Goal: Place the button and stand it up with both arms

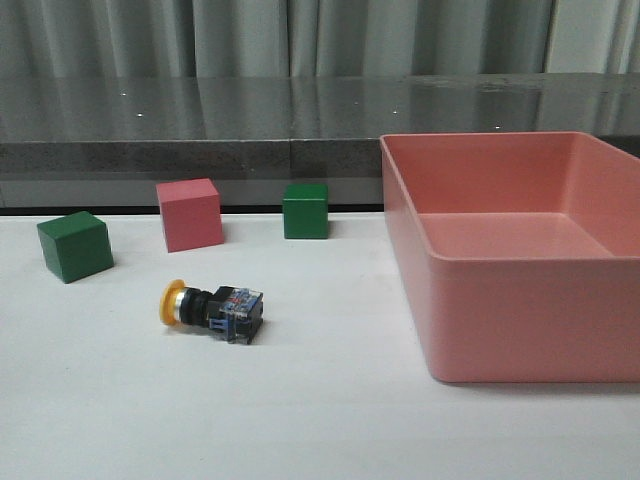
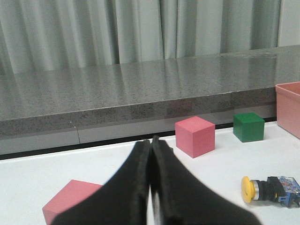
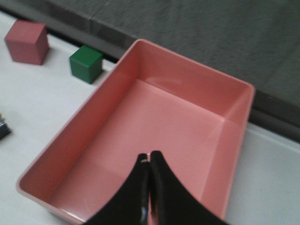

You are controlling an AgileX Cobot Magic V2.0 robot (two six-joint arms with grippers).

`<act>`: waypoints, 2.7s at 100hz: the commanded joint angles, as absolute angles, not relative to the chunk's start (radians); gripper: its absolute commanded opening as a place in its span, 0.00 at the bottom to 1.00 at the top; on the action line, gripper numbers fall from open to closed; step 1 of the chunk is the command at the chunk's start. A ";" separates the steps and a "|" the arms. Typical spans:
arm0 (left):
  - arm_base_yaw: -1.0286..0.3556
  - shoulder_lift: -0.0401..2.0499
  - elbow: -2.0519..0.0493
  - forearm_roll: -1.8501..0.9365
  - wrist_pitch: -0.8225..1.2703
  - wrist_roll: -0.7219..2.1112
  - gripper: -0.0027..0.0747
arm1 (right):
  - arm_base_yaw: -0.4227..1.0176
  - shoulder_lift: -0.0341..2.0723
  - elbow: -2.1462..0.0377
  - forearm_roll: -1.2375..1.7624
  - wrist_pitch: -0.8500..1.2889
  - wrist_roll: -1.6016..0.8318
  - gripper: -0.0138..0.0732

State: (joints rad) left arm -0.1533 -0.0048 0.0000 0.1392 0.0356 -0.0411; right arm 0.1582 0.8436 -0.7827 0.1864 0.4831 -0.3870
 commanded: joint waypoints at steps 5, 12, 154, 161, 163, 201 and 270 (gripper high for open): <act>-0.159 -0.036 0.046 0.129 -0.046 -0.051 0.01 | 0.096 0.643 -0.664 0.200 0.300 -0.371 0.09; -0.159 -0.036 0.046 0.127 -0.074 -0.051 0.01 | 0.086 0.549 -0.588 0.200 0.254 -0.371 0.09; -0.161 0.825 -0.842 -0.133 0.545 0.292 0.76 | 0.085 0.383 -0.447 0.200 0.281 -0.370 0.09; -0.161 0.954 -0.907 -0.246 0.580 0.443 0.76 | 0.085 0.383 -0.447 0.200 0.282 -0.370 0.09; -0.161 0.978 -0.919 -0.282 0.586 0.491 0.76 | 0.085 0.383 -0.447 0.201 0.283 -0.370 0.09; -0.132 1.562 -1.282 -0.855 1.028 1.524 0.76 | 0.085 0.383 -0.446 0.201 0.299 -0.370 0.09; -0.105 1.869 -1.472 -0.989 1.271 1.737 0.73 | 0.085 0.383 -0.445 0.201 0.301 -0.370 0.09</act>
State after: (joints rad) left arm -0.1134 1.9205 -1.4526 -0.9266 1.1927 1.6882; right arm 0.0920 0.3768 -0.4215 0.1888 0.3697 -0.3729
